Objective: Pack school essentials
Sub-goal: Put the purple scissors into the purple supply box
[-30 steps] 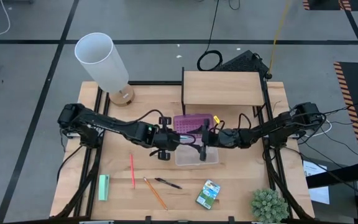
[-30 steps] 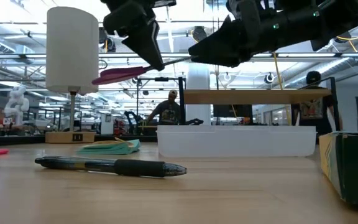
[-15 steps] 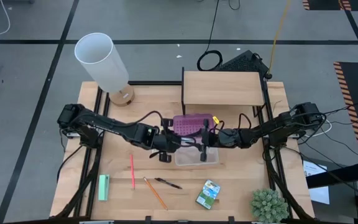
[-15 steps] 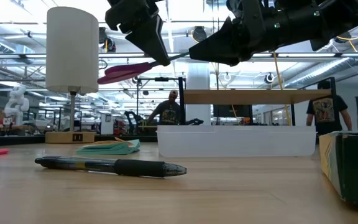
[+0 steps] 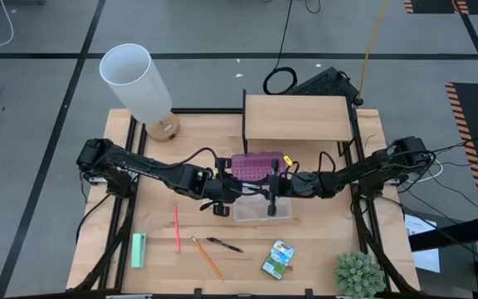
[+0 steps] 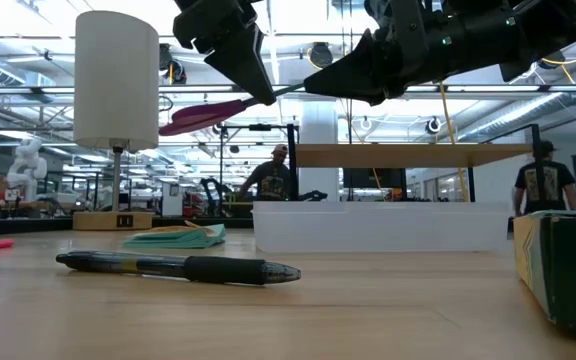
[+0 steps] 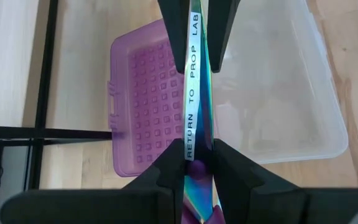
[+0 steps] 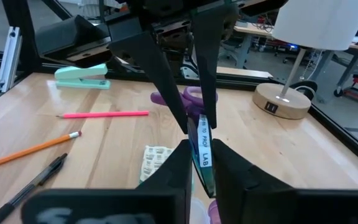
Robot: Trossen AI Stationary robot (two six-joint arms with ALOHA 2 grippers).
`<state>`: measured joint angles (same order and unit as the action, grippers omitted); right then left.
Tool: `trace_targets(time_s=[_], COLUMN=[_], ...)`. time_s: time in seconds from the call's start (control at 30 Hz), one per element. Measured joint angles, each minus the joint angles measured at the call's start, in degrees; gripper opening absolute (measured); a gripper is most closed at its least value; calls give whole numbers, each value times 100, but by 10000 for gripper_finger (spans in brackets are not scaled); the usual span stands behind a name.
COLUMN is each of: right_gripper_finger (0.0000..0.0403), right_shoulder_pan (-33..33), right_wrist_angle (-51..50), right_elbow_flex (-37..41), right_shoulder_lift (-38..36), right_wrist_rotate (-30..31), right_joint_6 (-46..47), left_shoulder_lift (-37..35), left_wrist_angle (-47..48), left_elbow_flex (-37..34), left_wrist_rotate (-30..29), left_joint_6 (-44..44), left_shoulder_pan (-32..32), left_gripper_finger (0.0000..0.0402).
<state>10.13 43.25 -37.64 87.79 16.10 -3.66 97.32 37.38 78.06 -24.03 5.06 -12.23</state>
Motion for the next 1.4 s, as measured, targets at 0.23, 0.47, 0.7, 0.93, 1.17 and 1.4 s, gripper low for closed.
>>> trace_targets(time_s=[0.23, 0.47, 0.7, 0.93, 1.17, 1.4], right_gripper_finger=[43, 40, 40, 40, 40, 40], right_shoulder_pan=[0, -1, -2, -2, -2, -2], right_wrist_angle=[-1, -7, -7, -20, -45, -195], right_elbow_flex=[1, 1, 1, 3, 3, 3], right_shoulder_lift=[0, 0, 0, 0, 0, 0], right_wrist_rotate=[-7, 14, 20, 17, 15, 11], right_joint_6=[-4, -9, -8, -6, -5, 126], left_shoulder_lift=[-1, -2, -2, -61, -322, -780], left_wrist_angle=[1, 5, -32, -27, 54, 305], left_elbow_flex=[0, -2, -2, -7, -9, -5], left_wrist_rotate=[60, 146, 142, 109, 57, -531], left_joint_6=[1, -114, -185, -273, -307, -489], left_shoulder_pan=[1, -2, -2, -31, -138, -353], left_gripper_finger=[79, 149, 198, 219, 221, 221])
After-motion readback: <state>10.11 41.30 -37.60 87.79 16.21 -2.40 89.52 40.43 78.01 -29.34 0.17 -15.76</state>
